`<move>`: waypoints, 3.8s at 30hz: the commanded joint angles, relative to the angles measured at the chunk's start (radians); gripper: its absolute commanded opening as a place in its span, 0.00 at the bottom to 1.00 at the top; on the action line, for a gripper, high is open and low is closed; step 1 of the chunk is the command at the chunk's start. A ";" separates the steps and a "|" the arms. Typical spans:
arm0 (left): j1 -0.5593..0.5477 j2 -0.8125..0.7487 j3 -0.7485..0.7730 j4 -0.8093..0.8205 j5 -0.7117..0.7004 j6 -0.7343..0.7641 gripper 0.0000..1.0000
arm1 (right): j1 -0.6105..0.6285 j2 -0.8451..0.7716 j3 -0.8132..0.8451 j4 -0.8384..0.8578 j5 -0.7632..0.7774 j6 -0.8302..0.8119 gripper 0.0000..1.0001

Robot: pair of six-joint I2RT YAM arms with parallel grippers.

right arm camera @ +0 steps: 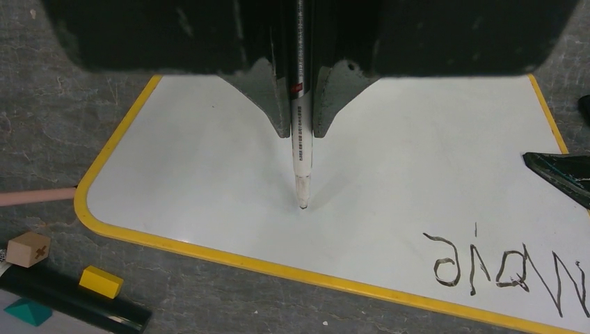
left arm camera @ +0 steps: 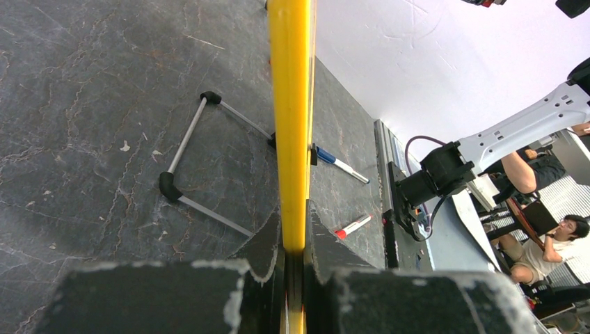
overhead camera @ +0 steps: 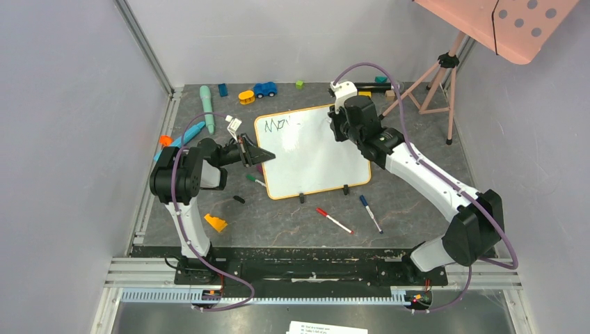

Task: Write a sentence on the whiteboard

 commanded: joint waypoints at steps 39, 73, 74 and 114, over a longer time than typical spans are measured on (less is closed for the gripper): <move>0.002 0.000 0.006 0.062 -0.012 0.122 0.02 | -0.005 0.068 0.114 0.044 -0.147 -0.025 0.00; 0.002 -0.001 0.006 0.062 -0.012 0.125 0.02 | -0.005 0.060 0.057 0.005 -0.112 -0.006 0.00; 0.003 -0.002 0.006 0.062 -0.012 0.125 0.02 | -0.005 0.057 0.048 0.005 -0.110 -0.005 0.00; 0.002 -0.003 0.004 0.062 -0.010 0.127 0.02 | -0.006 0.092 0.109 -0.007 -0.039 -0.017 0.00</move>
